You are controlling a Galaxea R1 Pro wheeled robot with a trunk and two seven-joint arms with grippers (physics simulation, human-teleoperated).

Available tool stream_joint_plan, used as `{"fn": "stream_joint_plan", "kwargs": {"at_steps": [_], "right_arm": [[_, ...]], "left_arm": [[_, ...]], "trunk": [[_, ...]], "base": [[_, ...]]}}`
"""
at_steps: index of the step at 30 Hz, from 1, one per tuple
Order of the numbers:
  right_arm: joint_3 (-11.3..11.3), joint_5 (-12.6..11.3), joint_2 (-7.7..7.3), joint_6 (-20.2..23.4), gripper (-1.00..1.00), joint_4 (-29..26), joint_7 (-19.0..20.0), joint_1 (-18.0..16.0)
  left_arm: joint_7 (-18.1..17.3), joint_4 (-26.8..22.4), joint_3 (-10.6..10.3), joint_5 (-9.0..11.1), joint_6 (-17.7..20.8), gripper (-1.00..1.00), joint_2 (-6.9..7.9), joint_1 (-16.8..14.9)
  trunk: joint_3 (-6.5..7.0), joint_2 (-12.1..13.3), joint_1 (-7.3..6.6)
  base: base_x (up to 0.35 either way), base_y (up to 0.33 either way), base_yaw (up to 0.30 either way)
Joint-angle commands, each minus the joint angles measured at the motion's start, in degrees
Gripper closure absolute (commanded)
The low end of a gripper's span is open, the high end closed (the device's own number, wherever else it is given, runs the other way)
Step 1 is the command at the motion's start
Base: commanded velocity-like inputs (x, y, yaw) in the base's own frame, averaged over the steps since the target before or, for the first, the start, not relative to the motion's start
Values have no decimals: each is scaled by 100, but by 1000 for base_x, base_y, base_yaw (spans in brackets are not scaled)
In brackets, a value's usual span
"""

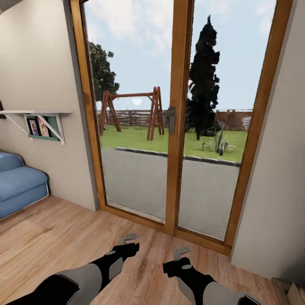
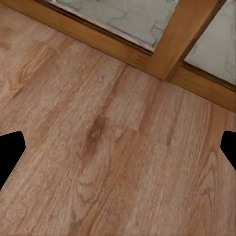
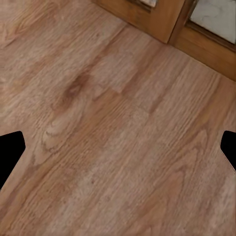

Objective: Place each of the two pumpkins and all three candles from the living room inside a cabinet in the living room (use any cabinet), then make sure every cabinet is closed, and position the cauldron so it is next to a table in the living room.

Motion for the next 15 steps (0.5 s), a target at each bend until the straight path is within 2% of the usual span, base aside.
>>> {"fn": "stream_joint_plan", "kwargs": {"at_steps": [1, 10, 15], "right_arm": [[49, -41, 0, 10, -100, -3, -30, -3], [49, -41, 0, 10, -100, -3, -30, -4], [47, -41, 0, 10, -100, -3, -30, -4]], "left_arm": [[5, 23, -48, 40, -37, -100, -5, -10], [3, 23, -48, 41, -36, -100, -5, -10], [3, 23, -48, 41, -37, -100, -5, -10]], "trunk": [[-2, -3, 2], [37, -3, 2], [58, -3, 2]], "base": [[236, -172, 244], [204, -170, 245], [83, -59, 247]]}}
